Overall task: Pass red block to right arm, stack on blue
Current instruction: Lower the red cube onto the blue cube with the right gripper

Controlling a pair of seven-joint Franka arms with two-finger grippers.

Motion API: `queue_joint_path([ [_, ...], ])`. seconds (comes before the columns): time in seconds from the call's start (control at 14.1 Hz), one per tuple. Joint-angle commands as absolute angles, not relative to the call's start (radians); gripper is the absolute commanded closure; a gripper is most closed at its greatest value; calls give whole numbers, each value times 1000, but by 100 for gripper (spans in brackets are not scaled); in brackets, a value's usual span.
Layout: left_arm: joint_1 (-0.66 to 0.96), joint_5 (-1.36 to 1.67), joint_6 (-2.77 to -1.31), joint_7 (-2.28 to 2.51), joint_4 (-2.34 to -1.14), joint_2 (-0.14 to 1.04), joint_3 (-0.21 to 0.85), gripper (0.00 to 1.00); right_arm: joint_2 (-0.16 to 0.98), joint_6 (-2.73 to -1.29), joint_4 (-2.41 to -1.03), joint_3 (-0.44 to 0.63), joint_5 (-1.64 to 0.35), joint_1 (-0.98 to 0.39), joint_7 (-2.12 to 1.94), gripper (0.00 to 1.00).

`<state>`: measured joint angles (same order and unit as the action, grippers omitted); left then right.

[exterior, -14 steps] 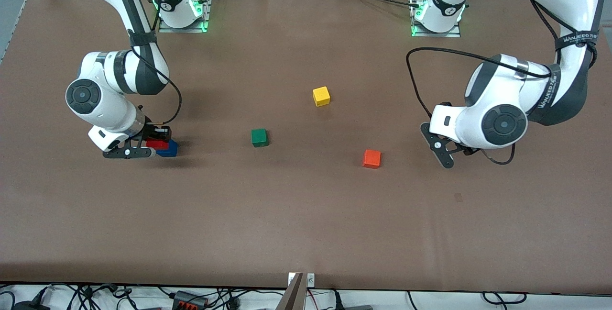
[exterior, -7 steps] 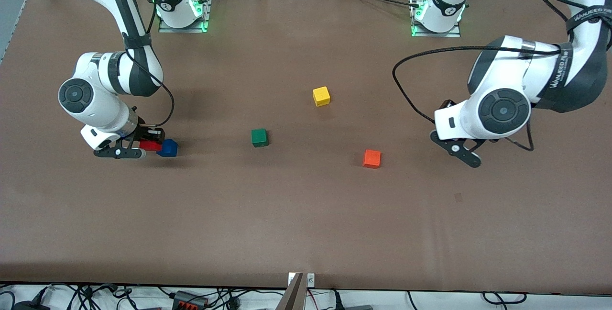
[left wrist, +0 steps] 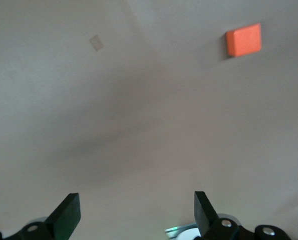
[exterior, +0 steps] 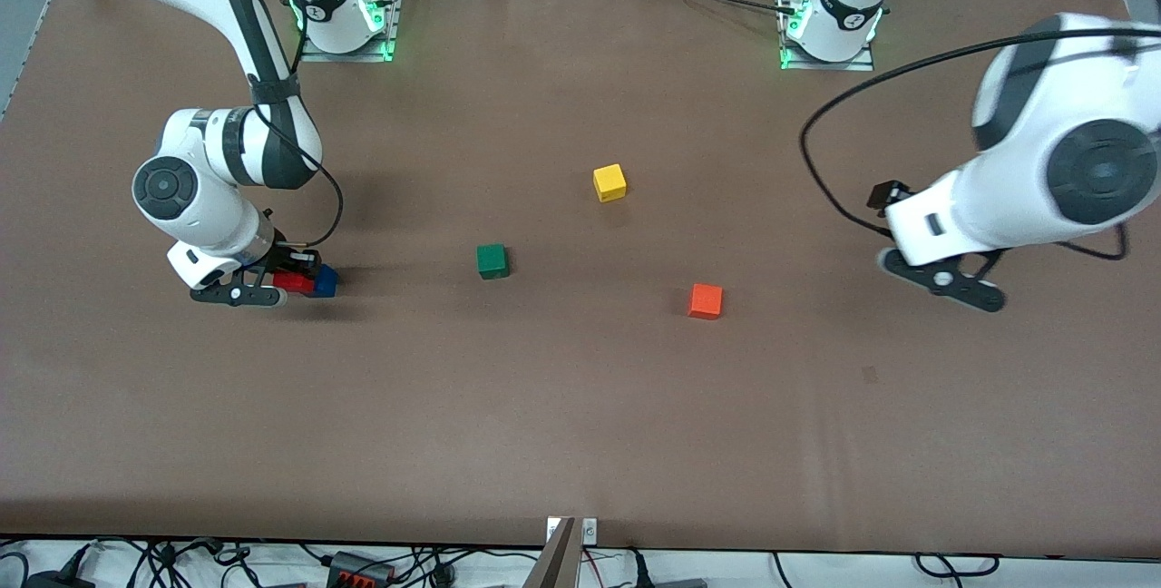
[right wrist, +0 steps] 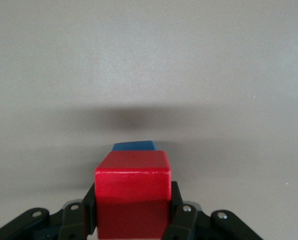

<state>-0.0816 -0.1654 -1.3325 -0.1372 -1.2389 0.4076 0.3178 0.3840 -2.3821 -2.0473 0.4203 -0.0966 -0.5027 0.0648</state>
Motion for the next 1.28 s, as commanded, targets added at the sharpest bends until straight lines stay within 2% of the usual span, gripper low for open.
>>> queue_joint_path([
  [0.0,-40,-5,-1421,-121,-1378,272,131,0,379,-2398,-2051,419,-81,-503,77,100],
  [0.07,-13,21,-1492,-109,-1463,208,62,0,388,-2402,-2045,417,-83,-505,77,100],
  [0.21,27,12,-1610,-81,-1595,97,12,0,402,-2424,-2046,416,-86,-511,78,100],
  [0.35,34,-29,-1672,-80,-1667,17,11,0,402,-2424,-2046,416,-86,-511,77,100],
  [0.5,47,-55,-1759,-78,-1687,-31,11,0,402,-2422,-2048,413,-89,-512,75,100],
  [0.85,52,-34,-1758,10,-1744,-78,2,0,402,-2419,-2051,407,-94,-517,77,100],
  [1.21,66,-23,-1683,31,-1744,-80,2,0,396,-2413,-2057,407,-94,-515,77,100],
])
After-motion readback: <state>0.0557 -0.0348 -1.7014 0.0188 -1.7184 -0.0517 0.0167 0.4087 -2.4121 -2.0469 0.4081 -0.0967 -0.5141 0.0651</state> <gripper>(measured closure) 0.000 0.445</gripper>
